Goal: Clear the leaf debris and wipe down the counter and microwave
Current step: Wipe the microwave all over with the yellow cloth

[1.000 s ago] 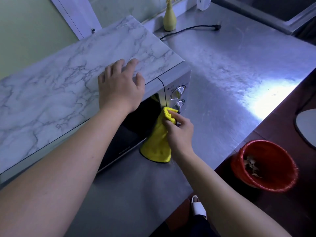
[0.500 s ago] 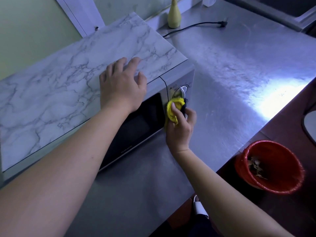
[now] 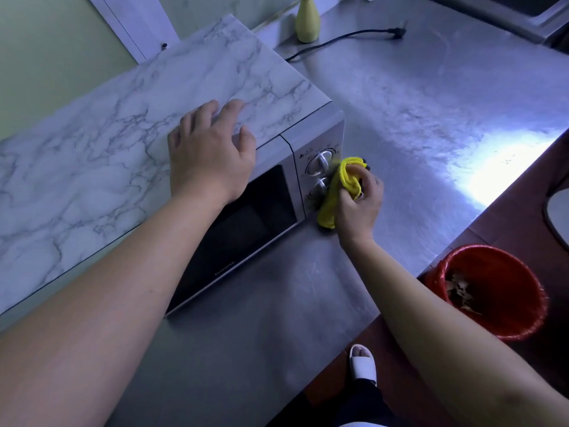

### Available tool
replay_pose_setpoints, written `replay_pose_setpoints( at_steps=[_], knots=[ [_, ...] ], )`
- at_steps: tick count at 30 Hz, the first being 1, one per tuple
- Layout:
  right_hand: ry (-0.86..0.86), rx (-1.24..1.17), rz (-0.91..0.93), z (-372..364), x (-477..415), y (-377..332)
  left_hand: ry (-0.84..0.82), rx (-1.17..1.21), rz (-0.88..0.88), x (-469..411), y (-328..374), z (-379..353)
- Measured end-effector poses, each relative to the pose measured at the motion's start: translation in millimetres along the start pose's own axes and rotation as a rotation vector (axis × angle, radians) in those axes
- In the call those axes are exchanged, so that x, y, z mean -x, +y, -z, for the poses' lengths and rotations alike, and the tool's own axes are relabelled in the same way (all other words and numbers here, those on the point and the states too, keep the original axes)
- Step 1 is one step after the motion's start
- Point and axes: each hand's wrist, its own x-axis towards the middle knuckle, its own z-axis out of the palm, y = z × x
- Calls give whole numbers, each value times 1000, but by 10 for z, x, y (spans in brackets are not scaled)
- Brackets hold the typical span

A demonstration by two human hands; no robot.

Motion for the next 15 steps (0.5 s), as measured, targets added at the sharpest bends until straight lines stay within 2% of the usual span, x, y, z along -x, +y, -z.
replay_pose_setpoints(
  at_steps=[2,6,10,15],
  knots=[
    [-32,27,-19,-52,-33,64,-1,-4,5,-3,3,3],
    [-60,63,-299,-105,137,252,-9,-18,3,7,8,0],
    [-8,-28,-453,-259,367,189,-12,-26,4,-1,11,16],
    [-296,-167,-495,-395,1145,209,-14,-14,-5,17,19,24]
  ],
)
